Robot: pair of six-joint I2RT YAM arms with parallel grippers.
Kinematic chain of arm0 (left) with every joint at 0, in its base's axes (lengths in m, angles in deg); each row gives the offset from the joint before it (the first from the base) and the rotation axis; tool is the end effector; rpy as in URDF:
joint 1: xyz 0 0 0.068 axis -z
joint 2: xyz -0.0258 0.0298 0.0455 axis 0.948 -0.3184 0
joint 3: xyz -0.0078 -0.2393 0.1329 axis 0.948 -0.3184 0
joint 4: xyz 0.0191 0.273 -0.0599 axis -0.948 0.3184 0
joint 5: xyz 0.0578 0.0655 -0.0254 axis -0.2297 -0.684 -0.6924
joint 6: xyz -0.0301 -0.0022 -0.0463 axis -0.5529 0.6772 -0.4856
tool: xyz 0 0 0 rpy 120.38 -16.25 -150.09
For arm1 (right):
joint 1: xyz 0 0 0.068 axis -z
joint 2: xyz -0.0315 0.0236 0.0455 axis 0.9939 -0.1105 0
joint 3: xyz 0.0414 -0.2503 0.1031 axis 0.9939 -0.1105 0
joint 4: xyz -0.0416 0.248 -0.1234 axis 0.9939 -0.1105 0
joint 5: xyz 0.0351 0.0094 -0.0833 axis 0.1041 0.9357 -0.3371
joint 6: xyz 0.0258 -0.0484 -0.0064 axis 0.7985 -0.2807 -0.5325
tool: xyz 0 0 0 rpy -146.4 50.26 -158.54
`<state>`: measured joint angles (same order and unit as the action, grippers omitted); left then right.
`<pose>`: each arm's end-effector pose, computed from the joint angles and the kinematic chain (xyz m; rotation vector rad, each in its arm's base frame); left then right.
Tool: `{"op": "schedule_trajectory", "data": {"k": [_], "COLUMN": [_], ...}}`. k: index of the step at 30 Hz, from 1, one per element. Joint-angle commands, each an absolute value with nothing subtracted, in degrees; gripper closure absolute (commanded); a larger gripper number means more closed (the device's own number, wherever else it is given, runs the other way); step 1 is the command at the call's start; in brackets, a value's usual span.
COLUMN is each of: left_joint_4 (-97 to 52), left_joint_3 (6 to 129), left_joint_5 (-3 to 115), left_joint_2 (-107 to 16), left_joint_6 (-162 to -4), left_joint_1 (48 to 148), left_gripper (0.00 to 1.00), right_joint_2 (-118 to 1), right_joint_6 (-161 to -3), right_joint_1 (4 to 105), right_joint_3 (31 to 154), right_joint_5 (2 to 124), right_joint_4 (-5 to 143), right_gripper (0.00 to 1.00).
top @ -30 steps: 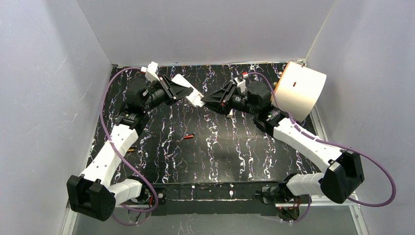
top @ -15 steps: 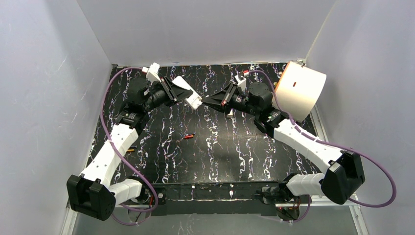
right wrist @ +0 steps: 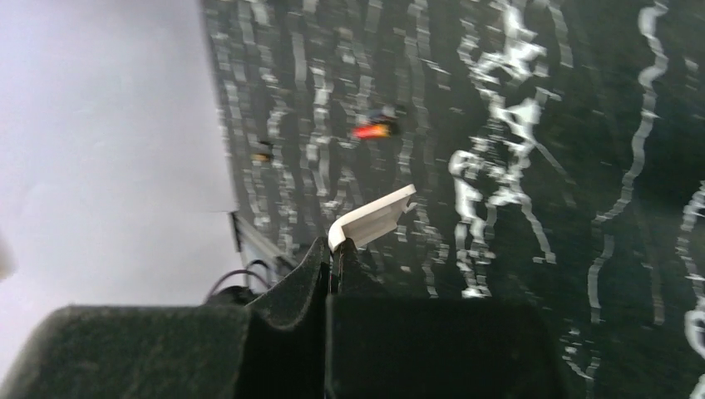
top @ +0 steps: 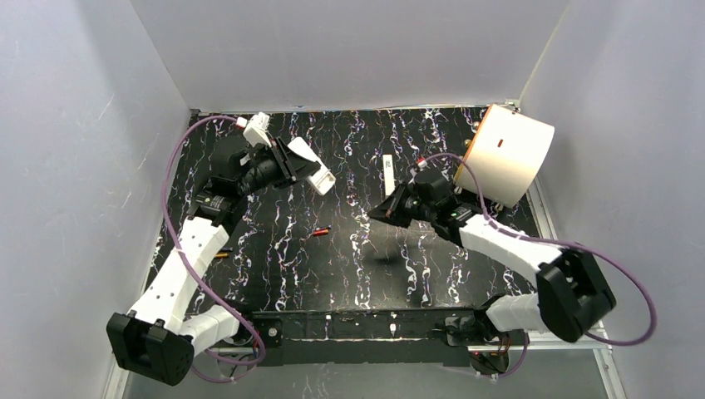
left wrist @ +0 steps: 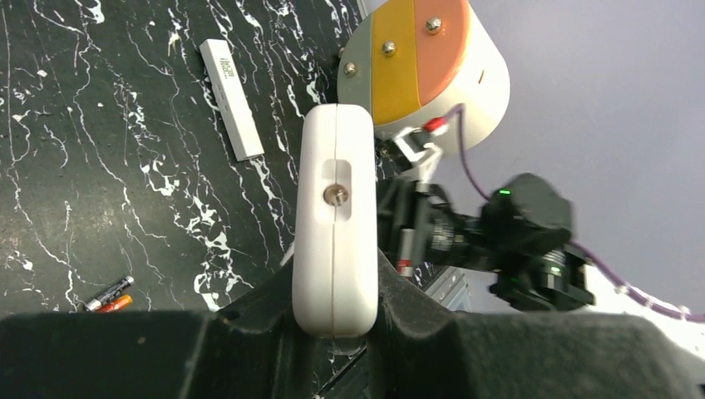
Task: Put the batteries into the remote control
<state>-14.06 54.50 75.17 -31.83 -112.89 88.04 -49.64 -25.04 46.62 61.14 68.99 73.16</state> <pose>0.2526 -0.0934 0.3766 -0.0301 1.8631 -1.1439 0.2360 0.1890 0.2469 0.3575 2.2426 1.2806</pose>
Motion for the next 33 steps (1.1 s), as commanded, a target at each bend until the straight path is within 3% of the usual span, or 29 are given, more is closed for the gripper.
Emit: {"op": "schedule_trajectory", "data": {"k": [1,13,21,25,33], "left_joint_4": [-13.76,-12.17,-11.25,-10.88,-11.42], "left_joint_3": [54.92,53.76,53.59,53.9,54.73], "left_joint_5": [77.21,78.46,77.97,77.36,77.5], "left_joint_2": [-28.72,-26.27,-25.18,-25.59,-26.67], "left_joint_6": [-112.55,-113.85,-113.59,-113.31,-113.41], "left_joint_1": [87.96,87.96,87.93,87.96,87.95], "left_gripper": [1.0,1.0,1.0,1.0,1.0], "right_joint_2": [-54.76,-73.8,-75.79,-74.66,-69.18], "right_joint_6": [-30.04,-27.47,-26.68,-27.46,-28.19], "right_joint_1": [46.64,46.61,46.59,46.6,46.64], "right_joint_3": [59.36,59.81,56.63,53.74,48.72], "right_joint_5": [69.87,76.96,78.65,77.84,76.13], "right_joint_4": [80.13,99.24,102.34,100.17,95.92], "right_gripper": [0.99,0.99,0.99,0.84,0.76]}}
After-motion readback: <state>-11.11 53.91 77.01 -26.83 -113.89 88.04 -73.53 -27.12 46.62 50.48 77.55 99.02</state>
